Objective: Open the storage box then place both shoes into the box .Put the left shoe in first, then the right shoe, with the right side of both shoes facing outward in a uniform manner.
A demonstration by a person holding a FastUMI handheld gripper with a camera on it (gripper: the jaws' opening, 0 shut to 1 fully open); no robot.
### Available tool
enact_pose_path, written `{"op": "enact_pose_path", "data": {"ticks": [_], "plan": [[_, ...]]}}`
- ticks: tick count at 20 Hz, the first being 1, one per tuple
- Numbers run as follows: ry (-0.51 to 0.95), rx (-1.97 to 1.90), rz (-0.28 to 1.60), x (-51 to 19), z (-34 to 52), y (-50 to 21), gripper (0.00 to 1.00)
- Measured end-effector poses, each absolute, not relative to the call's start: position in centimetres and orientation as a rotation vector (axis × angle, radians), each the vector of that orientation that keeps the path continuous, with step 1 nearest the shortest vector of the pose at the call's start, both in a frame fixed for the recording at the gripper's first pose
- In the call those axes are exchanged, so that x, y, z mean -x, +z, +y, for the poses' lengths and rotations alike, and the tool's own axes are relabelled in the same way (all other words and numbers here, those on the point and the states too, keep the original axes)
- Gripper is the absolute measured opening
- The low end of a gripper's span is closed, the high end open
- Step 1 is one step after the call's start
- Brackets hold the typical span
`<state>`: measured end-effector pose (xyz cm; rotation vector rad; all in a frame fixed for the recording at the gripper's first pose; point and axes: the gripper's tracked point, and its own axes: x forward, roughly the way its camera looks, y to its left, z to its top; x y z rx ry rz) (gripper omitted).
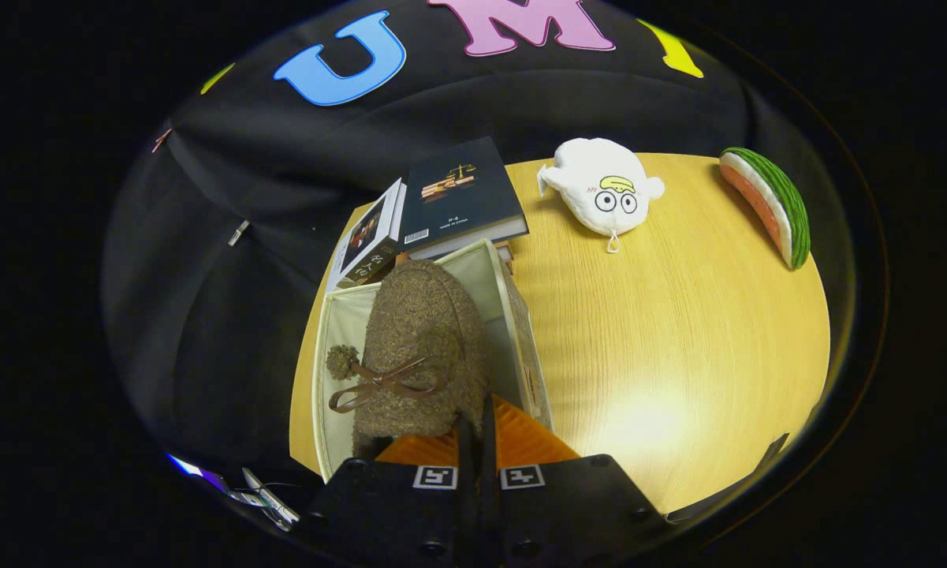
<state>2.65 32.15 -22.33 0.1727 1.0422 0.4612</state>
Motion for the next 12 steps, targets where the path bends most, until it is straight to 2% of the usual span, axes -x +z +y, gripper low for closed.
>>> {"op": "enact_pose_path", "data": {"ticks": [4,6,7,9,12], "plan": [[0.461,-0.146,1.061,-2.5,32.6,-23.2,0.06],[0.478,-0.156,1.064,-2.2,33.2,-22.7,0.10],[0.485,-0.162,1.057,-2.2,33.6,-22.3,0.17],[0.509,-0.172,1.012,-2.4,33.9,-20.7,0.39],[0.547,-0.141,0.881,-3.2,33.9,-16.7,0.99]]}}
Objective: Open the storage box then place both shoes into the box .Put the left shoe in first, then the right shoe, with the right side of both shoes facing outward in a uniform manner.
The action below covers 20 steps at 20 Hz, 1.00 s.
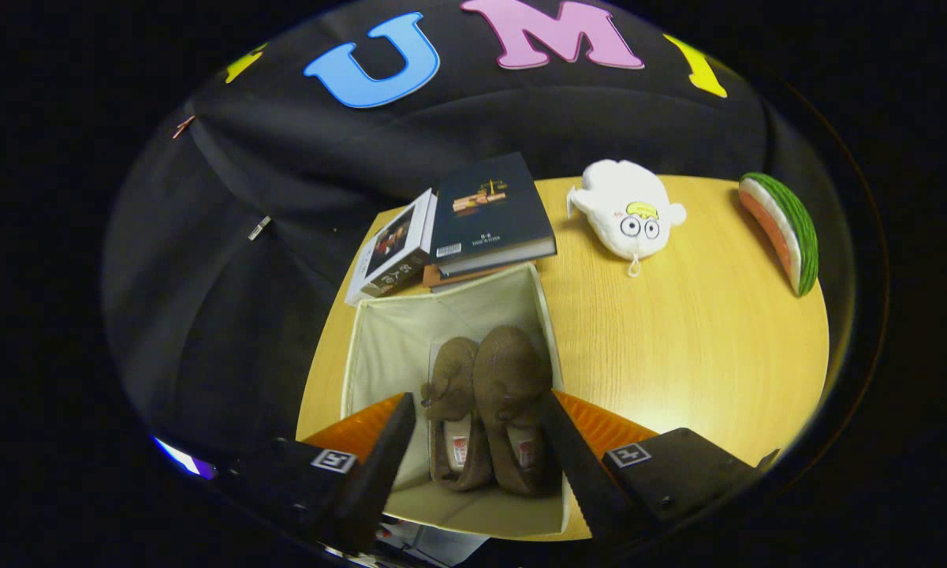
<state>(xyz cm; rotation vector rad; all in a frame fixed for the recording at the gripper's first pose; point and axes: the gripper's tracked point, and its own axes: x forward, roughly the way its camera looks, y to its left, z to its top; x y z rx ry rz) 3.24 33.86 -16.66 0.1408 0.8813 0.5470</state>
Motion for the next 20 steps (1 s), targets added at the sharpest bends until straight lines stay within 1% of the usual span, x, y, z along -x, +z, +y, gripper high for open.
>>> {"op": "enact_pose_path", "data": {"ticks": [4,7,12,15,20], "plan": [[0.542,-0.065,0.676,-4.9,31.6,-11.2,0.99],[0.510,-0.077,0.538,-6.0,28.8,-7.0,0.98],[0.399,-0.078,0.289,-8.0,21.0,0.1,0.98],[0.300,-0.046,0.144,-8.9,14.5,3.5,0.98],[0.170,-0.020,-0.030,-7.7,4.0,7.5,0.98]]}}
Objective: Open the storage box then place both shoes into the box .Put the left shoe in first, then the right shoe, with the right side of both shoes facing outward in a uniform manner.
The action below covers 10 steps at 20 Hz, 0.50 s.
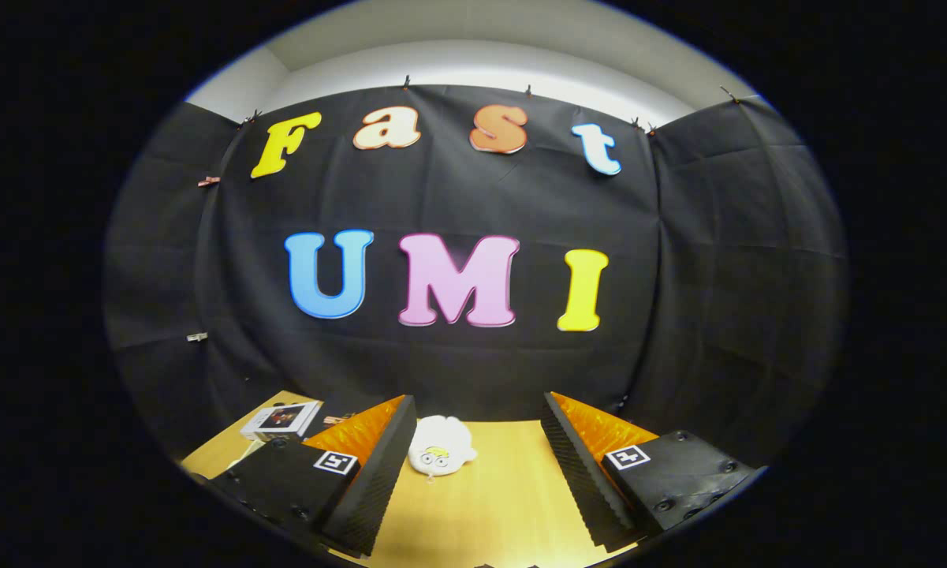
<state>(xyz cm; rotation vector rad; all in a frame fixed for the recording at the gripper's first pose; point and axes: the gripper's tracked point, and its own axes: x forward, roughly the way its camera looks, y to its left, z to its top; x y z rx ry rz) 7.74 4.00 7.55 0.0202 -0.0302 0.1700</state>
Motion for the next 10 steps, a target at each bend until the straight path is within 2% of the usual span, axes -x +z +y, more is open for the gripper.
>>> {"op": "enact_pose_path", "data": {"ticks": [4,10], "plan": [[0.104,-0.062,-0.112,-6.4,-2.0,7.6,0.98],[0.108,-0.075,-0.047,-6.0,-4.2,4.9,0.98]]}}
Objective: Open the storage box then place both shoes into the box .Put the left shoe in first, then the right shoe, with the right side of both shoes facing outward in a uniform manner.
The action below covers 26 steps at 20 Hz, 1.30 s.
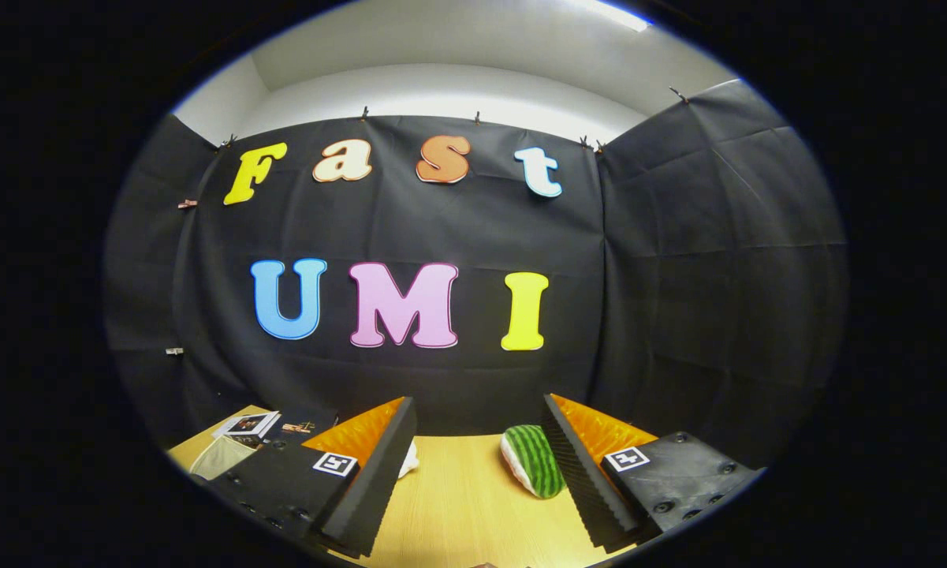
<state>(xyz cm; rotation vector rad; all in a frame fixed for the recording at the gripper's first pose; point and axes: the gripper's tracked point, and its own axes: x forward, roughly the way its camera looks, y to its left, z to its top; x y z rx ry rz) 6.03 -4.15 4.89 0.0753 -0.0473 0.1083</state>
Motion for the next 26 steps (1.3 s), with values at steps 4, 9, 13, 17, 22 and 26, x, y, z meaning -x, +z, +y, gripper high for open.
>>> {"op": "enact_pose_path", "data": {"ticks": [4,9,13,17,22,26], "plan": [[0.086,-0.112,-0.048,-5.4,-4.0,5.1,0.98],[0.063,-0.125,-0.030,-3.7,-2.7,5.2,0.98],[0.036,-0.114,-0.027,-2.7,-2.1,4.2,0.98],[0.029,-0.115,-0.029,-2.2,-1.3,4.0,0.98],[0.067,-0.076,-0.037,-1.3,0.0,5.1,0.98],[0.082,-0.068,-0.042,-0.8,0.5,6.1,0.98]]}}
